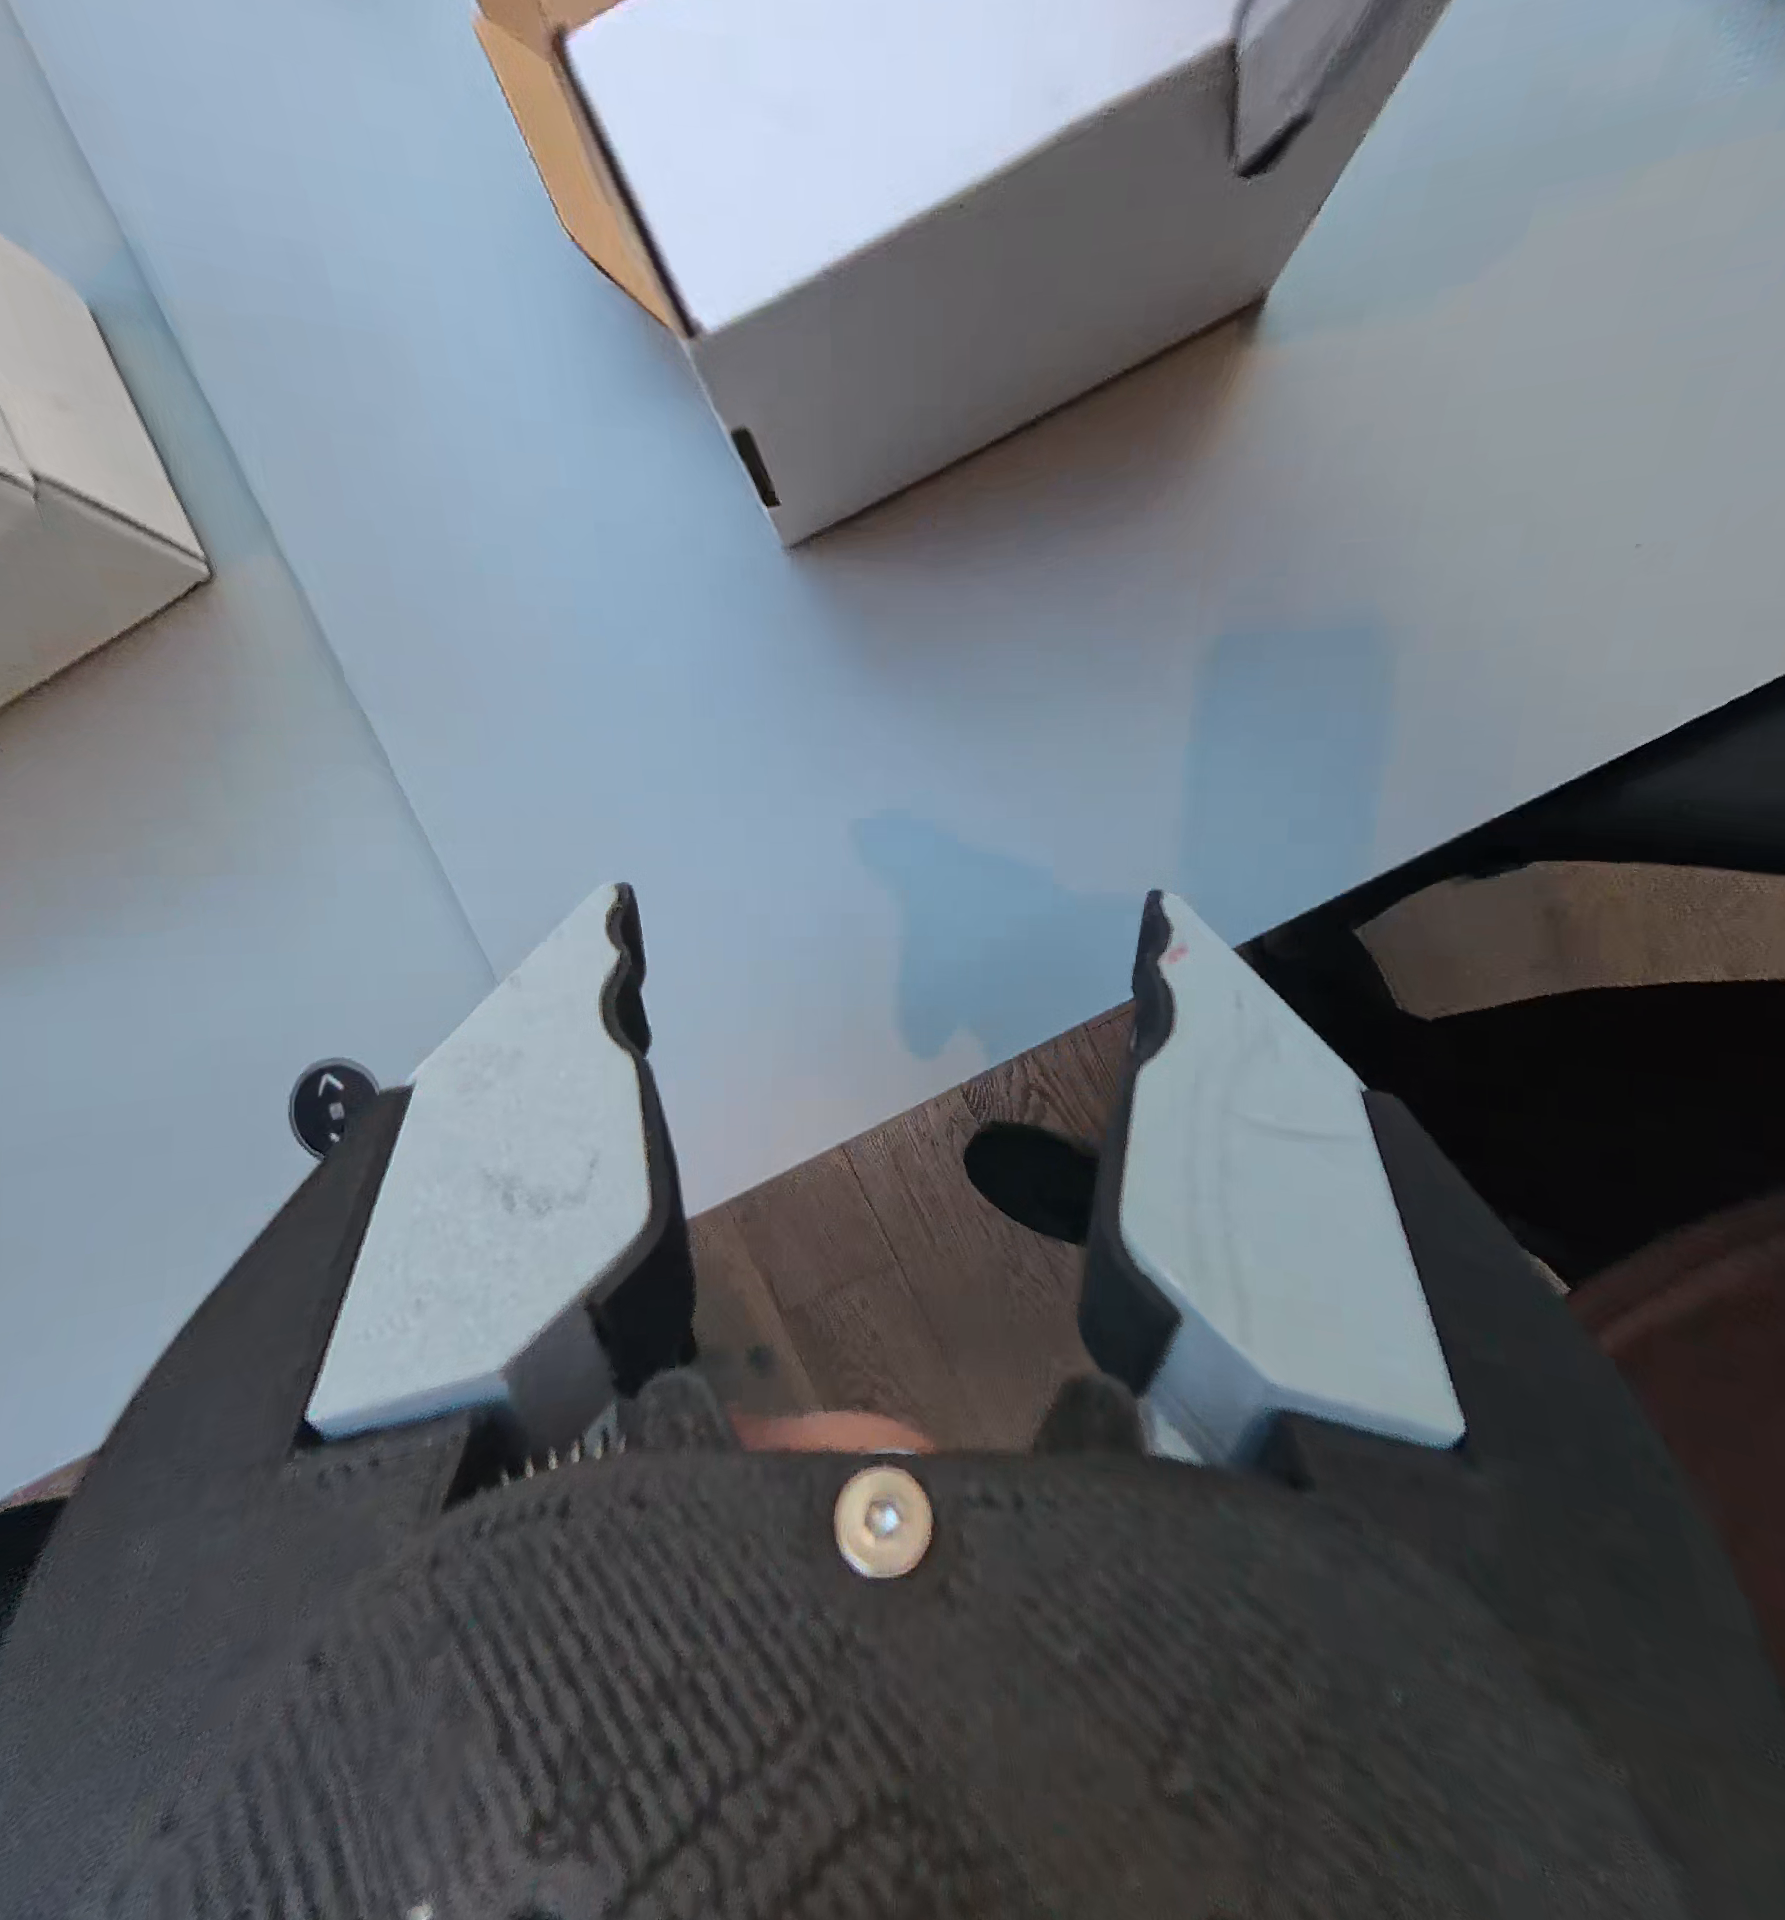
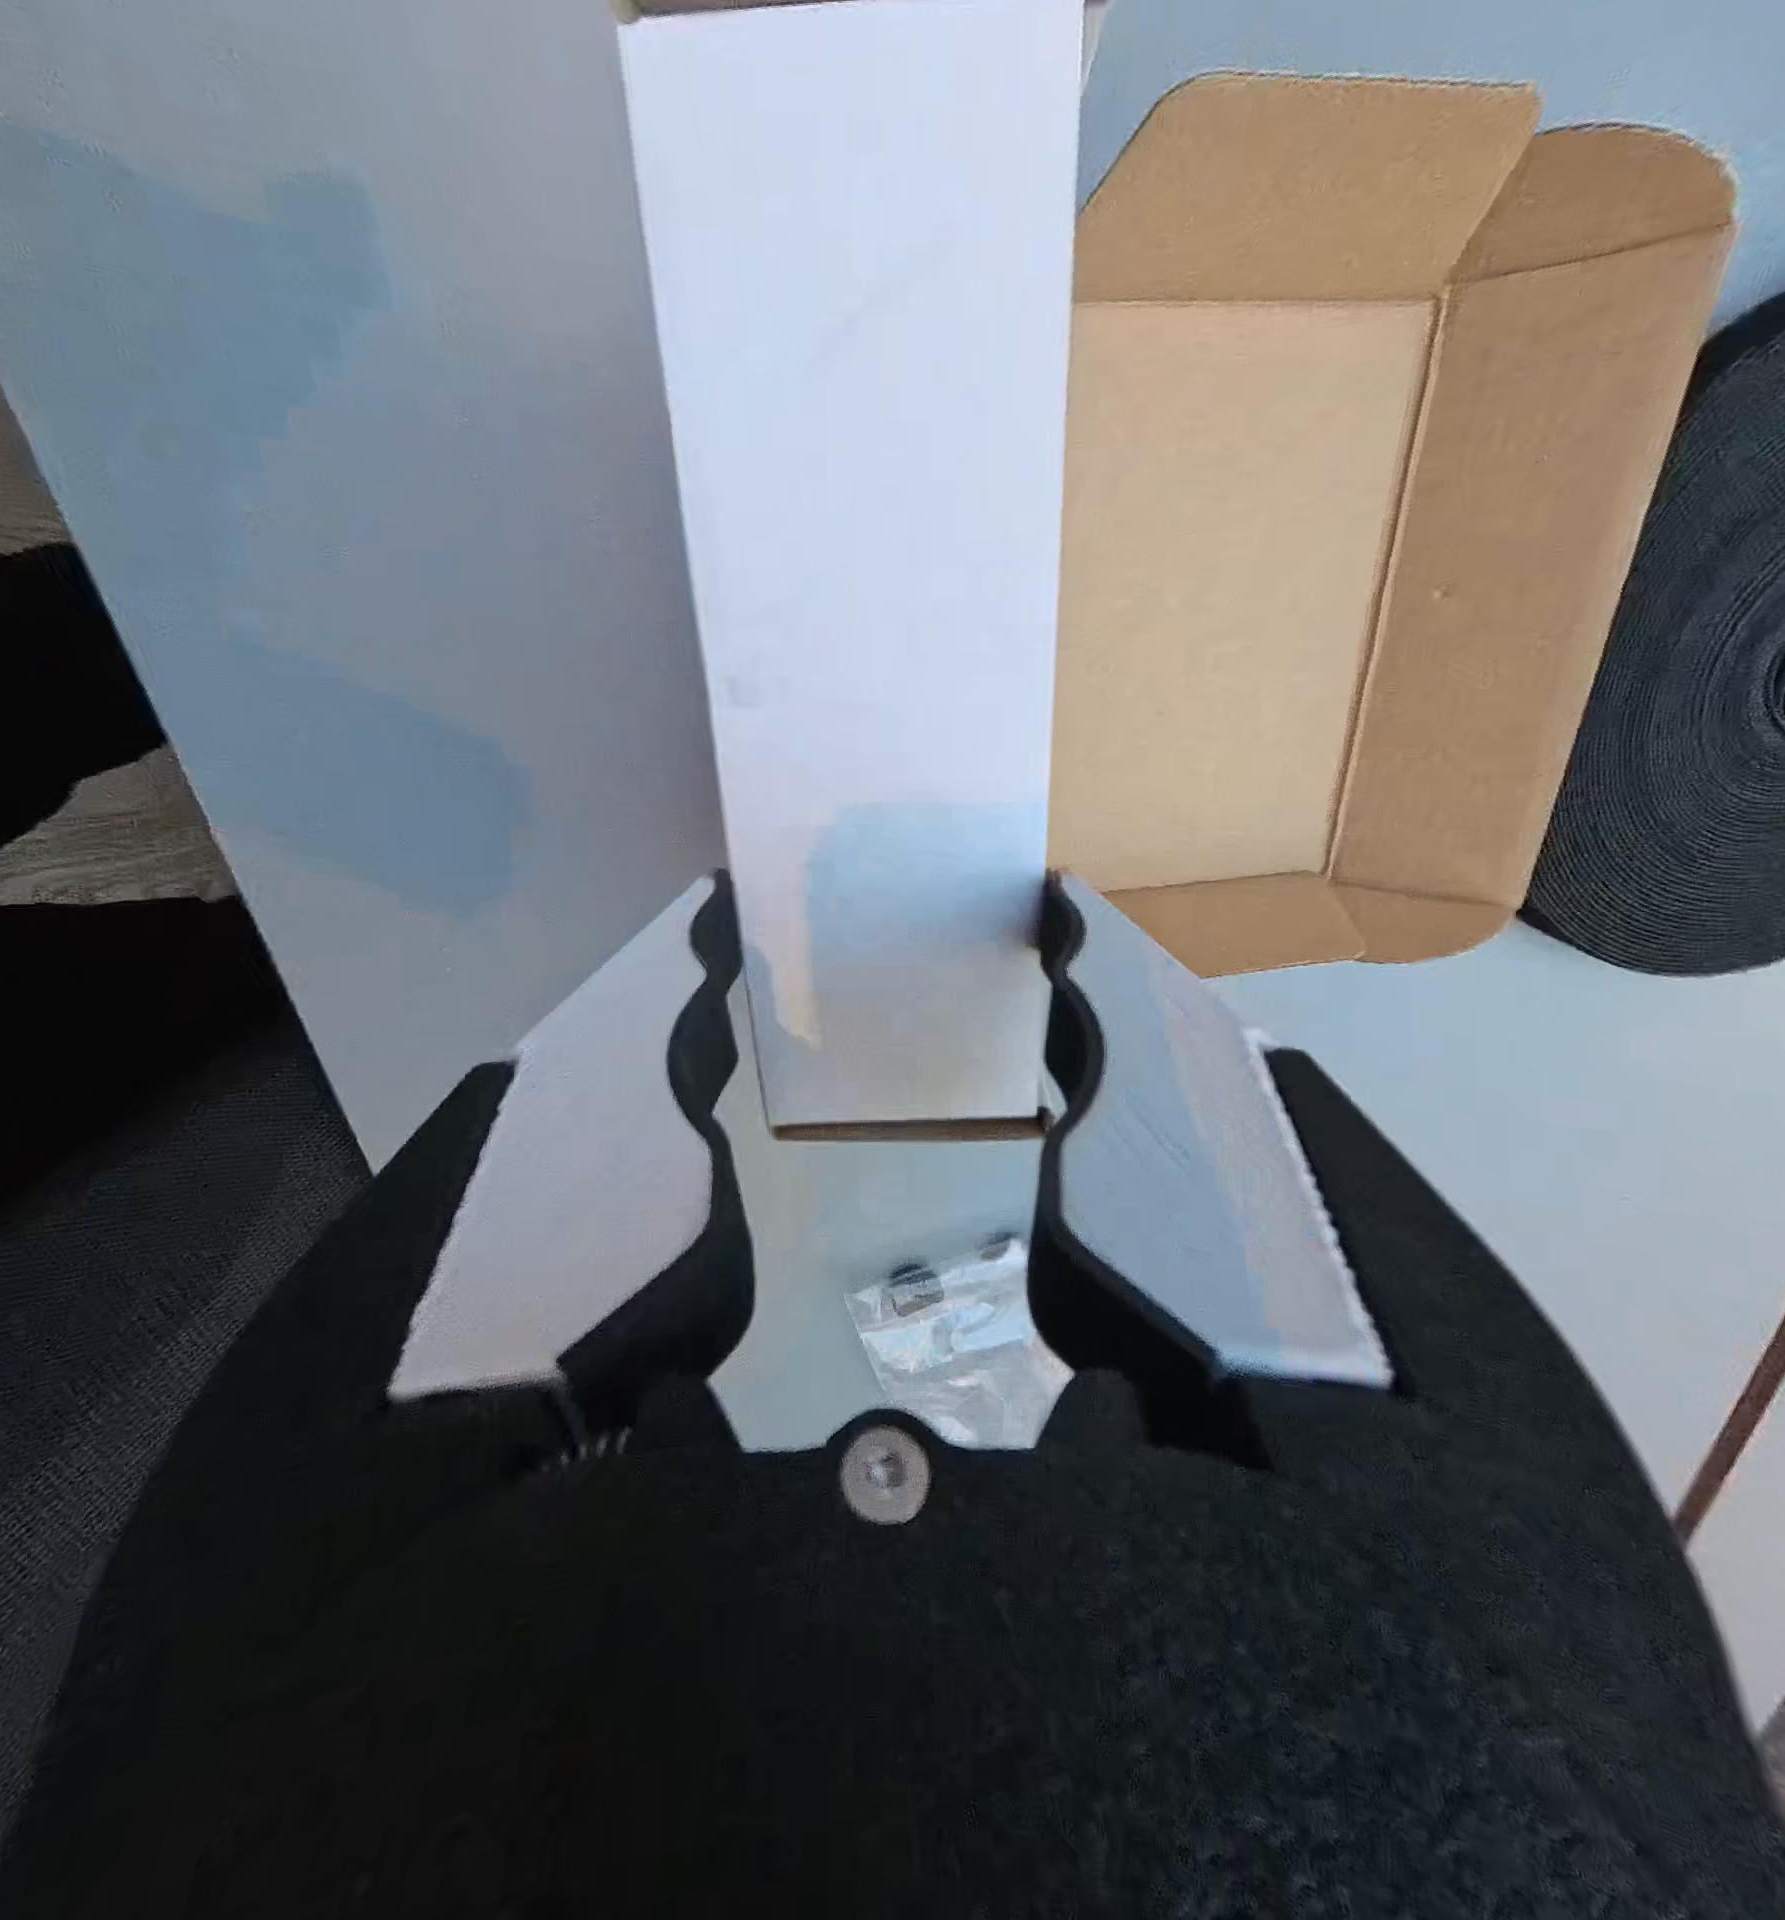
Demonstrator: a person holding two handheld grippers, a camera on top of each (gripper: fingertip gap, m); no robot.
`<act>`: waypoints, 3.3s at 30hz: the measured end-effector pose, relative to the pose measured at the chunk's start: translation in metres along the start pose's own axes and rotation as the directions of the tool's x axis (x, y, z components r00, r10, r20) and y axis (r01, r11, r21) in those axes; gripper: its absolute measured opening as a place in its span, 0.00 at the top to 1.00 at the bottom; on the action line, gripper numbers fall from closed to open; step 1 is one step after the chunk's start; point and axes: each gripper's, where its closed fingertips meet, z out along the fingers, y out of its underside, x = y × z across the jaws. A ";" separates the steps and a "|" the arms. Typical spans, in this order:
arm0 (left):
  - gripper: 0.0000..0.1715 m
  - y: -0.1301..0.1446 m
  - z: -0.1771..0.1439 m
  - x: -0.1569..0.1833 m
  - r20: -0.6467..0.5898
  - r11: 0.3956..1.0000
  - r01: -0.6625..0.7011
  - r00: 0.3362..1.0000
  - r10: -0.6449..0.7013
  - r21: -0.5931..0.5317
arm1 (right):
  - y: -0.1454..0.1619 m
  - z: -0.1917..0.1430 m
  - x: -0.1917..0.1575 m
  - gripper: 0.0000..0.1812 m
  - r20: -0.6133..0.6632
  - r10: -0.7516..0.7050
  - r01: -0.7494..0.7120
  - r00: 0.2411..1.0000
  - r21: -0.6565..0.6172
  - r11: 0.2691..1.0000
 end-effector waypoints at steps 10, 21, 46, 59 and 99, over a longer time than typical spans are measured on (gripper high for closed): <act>0.45 0.004 0.019 -0.001 -0.153 0.990 0.140 0.979 -0.138 0.000 | 0.003 0.006 -0.090 0.75 -0.256 -0.310 0.324 0.915 0.011 0.946; 0.45 0.036 0.028 0.018 -0.272 0.997 0.066 0.959 -0.075 -0.041 | 0.063 -0.035 -0.126 0.75 0.040 -0.226 0.223 0.973 0.078 0.972; 0.76 -0.061 0.001 -0.011 -0.674 0.996 -0.011 0.737 -0.052 -0.089 | 0.021 -0.030 -0.039 0.74 0.259 0.045 -0.107 0.965 0.230 0.967; 0.74 -0.026 -0.007 0.022 -0.620 0.986 -0.161 0.777 0.104 -0.035 | 0.032 -0.019 -0.059 0.75 -0.063 -0.136 0.145 0.989 0.183 0.972; 0.51 -0.046 -0.035 -0.015 -0.574 0.907 -0.417 0.731 0.370 0.054 | 0.008 -0.081 -0.054 0.60 0.252 -0.108 0.048 0.962 0.236 0.971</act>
